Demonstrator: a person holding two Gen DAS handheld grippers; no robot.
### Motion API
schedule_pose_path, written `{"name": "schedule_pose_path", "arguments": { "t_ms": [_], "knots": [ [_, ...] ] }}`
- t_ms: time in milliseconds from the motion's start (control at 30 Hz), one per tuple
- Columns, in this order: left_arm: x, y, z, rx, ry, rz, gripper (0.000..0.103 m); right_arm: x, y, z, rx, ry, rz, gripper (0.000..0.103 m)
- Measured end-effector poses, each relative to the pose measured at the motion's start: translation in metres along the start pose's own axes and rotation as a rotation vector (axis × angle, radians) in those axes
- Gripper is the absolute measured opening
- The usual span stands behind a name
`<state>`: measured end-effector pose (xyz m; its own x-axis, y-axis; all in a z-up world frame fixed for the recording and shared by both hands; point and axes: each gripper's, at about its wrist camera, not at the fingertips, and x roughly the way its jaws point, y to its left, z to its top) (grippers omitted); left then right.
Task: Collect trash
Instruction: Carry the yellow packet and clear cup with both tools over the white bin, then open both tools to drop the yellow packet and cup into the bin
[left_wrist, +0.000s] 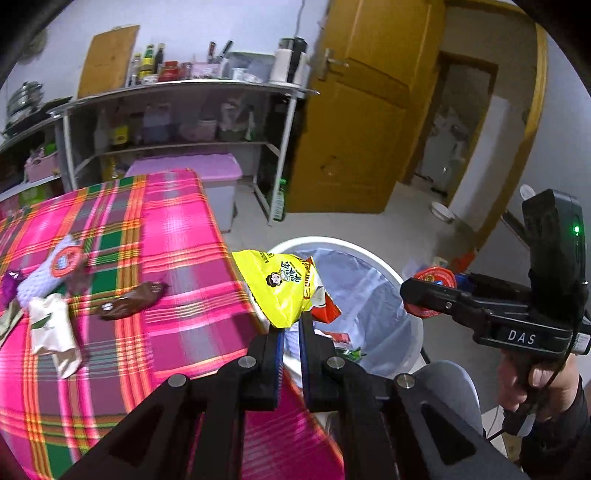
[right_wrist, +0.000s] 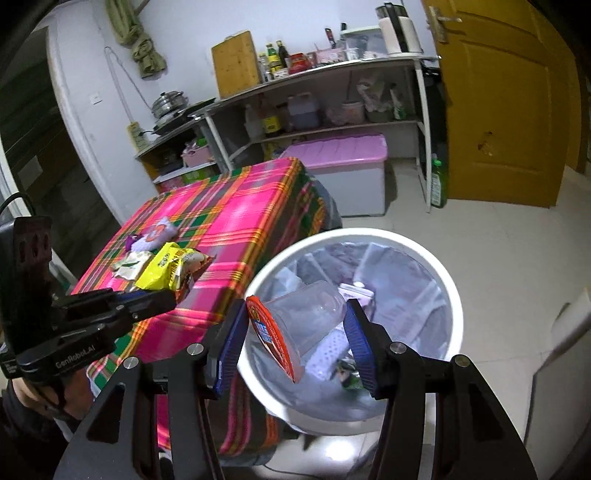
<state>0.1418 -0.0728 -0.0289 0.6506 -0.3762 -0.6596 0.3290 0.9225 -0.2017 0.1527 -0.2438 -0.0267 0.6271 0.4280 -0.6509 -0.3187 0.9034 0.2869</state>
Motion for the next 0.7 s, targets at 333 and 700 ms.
{"name": "schedule_pose_path", "arguments": {
  "t_ms": [333, 700],
  "knots": [
    [0.047, -0.013, -0.002, 0.025, 0.098, -0.031, 0.008, 0.021, -0.026, -0.007, 0.046, 0.050, -0.025, 0.054],
    [0.086, -0.020, -0.001, 0.052, 0.174, -0.042, 0.008, 0.043, -0.048, -0.016, 0.080, 0.118, -0.064, 0.056]
  ]
}}
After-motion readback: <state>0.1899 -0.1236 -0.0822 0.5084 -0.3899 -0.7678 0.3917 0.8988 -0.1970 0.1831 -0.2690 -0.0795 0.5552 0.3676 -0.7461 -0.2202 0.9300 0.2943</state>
